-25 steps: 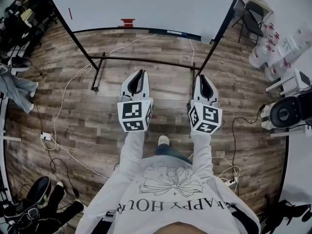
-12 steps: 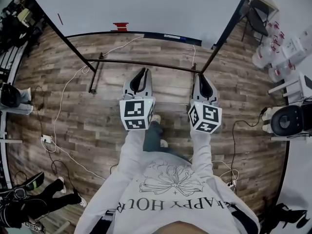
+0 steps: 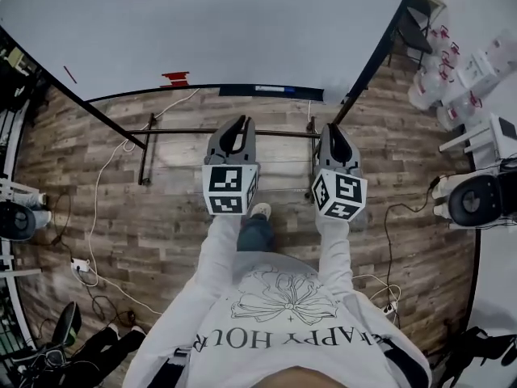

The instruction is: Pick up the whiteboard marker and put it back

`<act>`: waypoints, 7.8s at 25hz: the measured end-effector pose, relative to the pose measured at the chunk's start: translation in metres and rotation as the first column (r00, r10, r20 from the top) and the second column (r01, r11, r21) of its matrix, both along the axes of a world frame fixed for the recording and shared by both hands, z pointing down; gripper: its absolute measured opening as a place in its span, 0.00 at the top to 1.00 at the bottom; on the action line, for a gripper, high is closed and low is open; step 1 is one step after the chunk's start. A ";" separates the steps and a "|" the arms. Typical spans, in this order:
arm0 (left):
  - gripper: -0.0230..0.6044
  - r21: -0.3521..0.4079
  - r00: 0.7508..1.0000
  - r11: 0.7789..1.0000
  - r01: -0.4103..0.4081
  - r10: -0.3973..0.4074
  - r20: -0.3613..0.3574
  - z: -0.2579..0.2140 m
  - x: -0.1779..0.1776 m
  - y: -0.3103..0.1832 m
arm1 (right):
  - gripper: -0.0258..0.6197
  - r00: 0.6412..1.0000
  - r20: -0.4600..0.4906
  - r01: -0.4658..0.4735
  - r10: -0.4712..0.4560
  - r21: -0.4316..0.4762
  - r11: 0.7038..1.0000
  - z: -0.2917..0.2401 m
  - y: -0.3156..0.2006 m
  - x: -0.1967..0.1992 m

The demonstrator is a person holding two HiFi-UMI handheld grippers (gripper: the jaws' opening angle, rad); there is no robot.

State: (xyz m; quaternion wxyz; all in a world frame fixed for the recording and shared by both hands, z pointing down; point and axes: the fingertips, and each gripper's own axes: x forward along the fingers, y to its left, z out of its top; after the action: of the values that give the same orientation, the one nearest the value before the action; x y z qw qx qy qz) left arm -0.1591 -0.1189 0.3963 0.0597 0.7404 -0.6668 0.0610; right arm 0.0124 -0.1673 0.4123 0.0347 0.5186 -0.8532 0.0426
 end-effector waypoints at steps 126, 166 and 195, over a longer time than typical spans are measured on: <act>0.87 0.007 0.756 0.758 -0.652 0.650 0.081 -0.004 0.194 -0.273 | 0.94 0.910 -0.055 -0.413 0.412 -0.022 0.910 -0.001 -0.160 0.157; 0.87 -0.121 0.831 0.823 -0.555 0.555 -0.035 0.110 0.204 -0.286 | 0.94 0.895 -0.078 -0.445 0.439 -0.091 0.891 0.036 -0.162 0.190; 0.95 0.078 0.942 0.941 -0.330 0.333 -0.034 -0.017 0.111 -0.241 | 0.94 0.939 -0.016 -0.342 0.343 0.033 0.939 -0.023 -0.169 0.123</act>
State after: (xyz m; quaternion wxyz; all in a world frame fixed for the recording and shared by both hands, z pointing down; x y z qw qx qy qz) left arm -0.0481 -0.3597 0.3794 0.0378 0.8448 -0.5329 0.0289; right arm 0.1350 -0.3367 0.3894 0.0281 0.6601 -0.7501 0.0296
